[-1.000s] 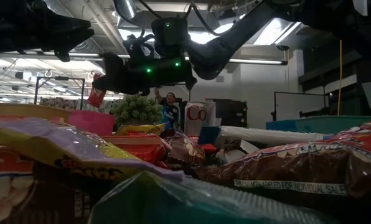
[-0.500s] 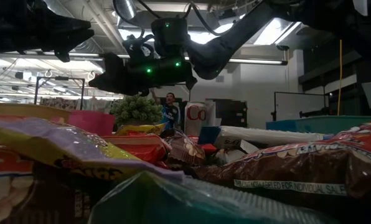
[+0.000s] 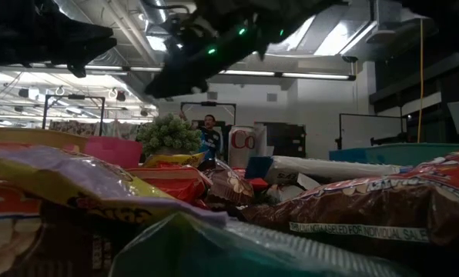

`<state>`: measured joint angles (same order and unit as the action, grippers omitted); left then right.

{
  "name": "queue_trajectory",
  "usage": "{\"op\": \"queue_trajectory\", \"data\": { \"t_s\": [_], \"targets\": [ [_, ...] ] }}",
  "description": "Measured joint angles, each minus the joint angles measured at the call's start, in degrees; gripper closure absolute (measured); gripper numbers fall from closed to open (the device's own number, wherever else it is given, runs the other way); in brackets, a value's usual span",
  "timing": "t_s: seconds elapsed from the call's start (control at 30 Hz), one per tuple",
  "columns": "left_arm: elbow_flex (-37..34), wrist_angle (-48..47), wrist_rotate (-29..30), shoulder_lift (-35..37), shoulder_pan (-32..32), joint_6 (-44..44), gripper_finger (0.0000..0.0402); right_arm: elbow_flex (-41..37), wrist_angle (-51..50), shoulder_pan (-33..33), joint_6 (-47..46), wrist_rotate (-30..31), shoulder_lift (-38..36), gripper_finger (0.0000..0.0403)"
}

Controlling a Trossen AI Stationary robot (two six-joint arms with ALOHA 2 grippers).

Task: Sort candy
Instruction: Put the red candy into the light blue bin

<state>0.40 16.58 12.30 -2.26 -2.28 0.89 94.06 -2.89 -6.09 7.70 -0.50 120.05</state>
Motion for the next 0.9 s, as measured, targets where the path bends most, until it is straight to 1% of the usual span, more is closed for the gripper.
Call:
{"op": "queue_trajectory", "data": {
  "t_s": [0.07,0.2,0.27,0.33,0.47,0.57,0.67,0.7,0.8,0.9],
  "targets": [
    [0.0,0.0,0.2,0.0,0.0,-0.1,0.028,-0.1,-7.1,-0.1,0.3,0.2,-3.1,0.022],
    [0.0,0.1,0.3,0.0,0.0,0.0,0.028,-0.1,-19.9,-0.5,1.2,2.7,-8.8,0.0224],
    [0.0,0.1,0.3,0.0,0.0,0.3,0.028,-0.6,-25.4,-0.3,1.2,3.7,-11.3,0.0224],
    [0.0,0.5,0.2,-0.6,0.0,0.3,0.028,-3.5,-27.7,-0.3,1.2,3.9,-14.3,0.0224],
    [0.0,3.2,0.3,-2.6,0.0,0.5,0.028,-14.2,-27.3,-0.4,-1.3,3.5,-23.0,0.0223],
    [0.0,7.6,0.2,-5.6,0.0,0.3,0.028,-23.5,-25.6,-1.1,-4.3,6.3,-30.8,0.0224],
    [0.0,13.0,0.5,-9.7,0.0,0.1,0.028,-32.8,-20.5,-1.2,-6.7,9.1,-38.9,0.0224],
    [0.0,14.3,0.5,-11.1,0.0,0.1,0.028,-35.7,-18.5,-1.2,-7.7,9.2,-41.5,0.0224],
    [1.2,15.5,0.7,-15.7,0.0,0.1,0.028,-42.4,-14.7,-1.0,-9.2,8.3,-48.1,0.0224],
    [3.9,15.8,2.5,-20.5,0.0,0.1,0.028,-46.7,-13.9,-1.1,-9.3,8.4,-53.0,0.0224]
  ]
}}
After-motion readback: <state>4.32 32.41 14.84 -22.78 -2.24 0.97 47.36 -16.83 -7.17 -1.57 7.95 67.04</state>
